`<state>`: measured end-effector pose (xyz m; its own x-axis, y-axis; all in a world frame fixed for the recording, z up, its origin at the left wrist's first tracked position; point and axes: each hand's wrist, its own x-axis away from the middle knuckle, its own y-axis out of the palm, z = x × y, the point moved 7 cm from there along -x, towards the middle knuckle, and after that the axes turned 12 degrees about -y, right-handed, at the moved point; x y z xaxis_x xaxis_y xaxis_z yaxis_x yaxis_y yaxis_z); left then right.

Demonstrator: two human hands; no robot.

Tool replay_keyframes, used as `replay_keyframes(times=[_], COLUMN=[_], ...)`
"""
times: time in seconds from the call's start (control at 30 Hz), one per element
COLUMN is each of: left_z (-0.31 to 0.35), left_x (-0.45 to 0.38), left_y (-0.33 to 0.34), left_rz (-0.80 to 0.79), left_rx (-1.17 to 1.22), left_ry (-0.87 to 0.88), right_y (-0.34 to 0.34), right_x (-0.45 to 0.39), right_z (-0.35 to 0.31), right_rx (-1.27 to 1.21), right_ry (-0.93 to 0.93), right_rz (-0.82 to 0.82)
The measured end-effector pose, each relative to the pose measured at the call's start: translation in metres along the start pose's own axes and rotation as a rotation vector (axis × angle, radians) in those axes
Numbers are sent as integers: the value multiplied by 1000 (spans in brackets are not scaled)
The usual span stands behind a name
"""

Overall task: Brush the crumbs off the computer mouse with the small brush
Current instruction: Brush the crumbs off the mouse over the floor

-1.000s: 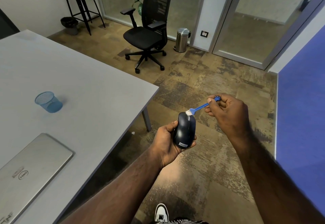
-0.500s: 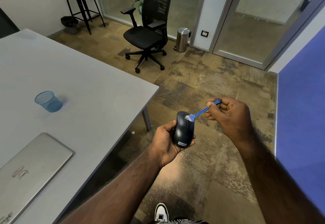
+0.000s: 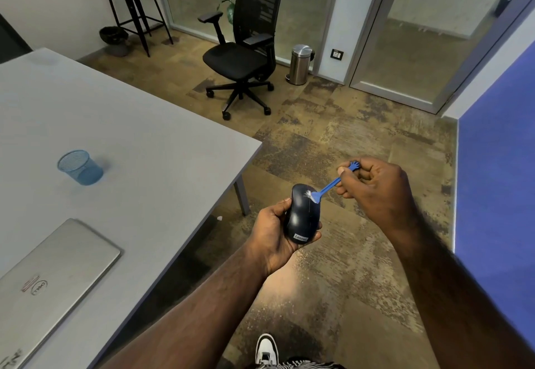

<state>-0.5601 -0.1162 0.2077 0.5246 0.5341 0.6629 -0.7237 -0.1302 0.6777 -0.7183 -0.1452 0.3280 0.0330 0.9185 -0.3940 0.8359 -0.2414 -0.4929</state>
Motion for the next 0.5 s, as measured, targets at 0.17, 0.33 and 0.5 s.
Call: replay_keyframes(times=[0.17,0.33,0.5], left_z=[-1,0,1], left_x=[0,-1,0], left_y=[-1,0,0], left_rz=[-6,-3,-16], left_rx=[-8,-15,8], left_ry=[-2,4,-6], right_y=[-4,2,-3], right_x=[-4,-4,-2], right_z=[-1,-5,-2], right_rx=[-11,-52,-50], right_ry=[13,6,18], right_rz=[39,-33,1])
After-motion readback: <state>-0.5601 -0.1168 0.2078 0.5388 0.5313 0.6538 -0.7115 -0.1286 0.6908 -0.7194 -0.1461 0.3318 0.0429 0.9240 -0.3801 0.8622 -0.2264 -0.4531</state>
